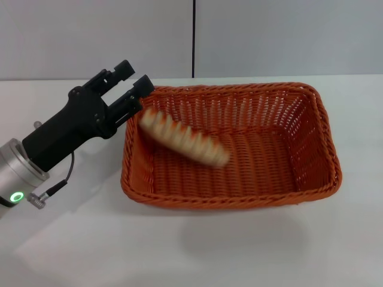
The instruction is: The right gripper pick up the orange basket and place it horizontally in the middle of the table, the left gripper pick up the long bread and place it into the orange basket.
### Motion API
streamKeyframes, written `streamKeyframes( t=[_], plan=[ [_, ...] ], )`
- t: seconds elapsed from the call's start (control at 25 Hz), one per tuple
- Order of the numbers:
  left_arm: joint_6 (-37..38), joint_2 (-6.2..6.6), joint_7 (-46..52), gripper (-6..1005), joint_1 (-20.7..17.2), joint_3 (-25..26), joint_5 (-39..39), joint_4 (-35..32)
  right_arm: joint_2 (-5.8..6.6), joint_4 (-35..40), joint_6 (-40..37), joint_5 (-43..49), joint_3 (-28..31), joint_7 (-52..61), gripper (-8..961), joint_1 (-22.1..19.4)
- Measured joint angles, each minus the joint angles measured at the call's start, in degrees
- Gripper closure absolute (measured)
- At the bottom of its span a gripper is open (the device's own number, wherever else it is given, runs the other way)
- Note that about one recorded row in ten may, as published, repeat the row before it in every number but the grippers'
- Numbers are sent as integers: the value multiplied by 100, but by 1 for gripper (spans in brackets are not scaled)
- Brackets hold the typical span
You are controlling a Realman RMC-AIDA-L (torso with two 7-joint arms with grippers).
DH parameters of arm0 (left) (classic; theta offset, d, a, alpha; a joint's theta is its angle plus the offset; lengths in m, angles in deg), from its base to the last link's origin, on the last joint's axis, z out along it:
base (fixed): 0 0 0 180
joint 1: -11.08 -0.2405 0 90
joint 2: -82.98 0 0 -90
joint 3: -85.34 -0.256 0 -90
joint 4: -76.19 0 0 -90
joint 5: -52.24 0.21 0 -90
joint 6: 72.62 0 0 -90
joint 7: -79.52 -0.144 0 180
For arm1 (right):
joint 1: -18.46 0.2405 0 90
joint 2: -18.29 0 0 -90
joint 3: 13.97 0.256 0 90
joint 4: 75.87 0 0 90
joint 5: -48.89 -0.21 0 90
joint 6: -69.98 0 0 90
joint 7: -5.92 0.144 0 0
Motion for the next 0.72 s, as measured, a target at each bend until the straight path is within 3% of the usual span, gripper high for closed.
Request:
streamKeyframes(
  t=[0.12, 0.36, 0.48, 0.52, 0.72],
  plan=[
    [113, 8, 0, 289, -34, 31, -20, -13, 6, -38, -1, 0, 0, 0, 587, 35],
    [275, 17, -2, 200, -156, 37, -214, -66, 9, -43, 6, 0, 0, 13, 587, 46],
    [392, 22, -104, 155, -381, 41, -665, -103, 4, -42, 40, -21, 33, 34, 587, 17],
    [525, 11, -474, 140, -774, 41, -1490, -83, 1, -42, 45, -28, 42, 37, 587, 13],
    [629, -10, -901, 139, -1013, 40, -2011, 76, 4, -38, 47, -57, 73, 43, 587, 3]
  ],
)
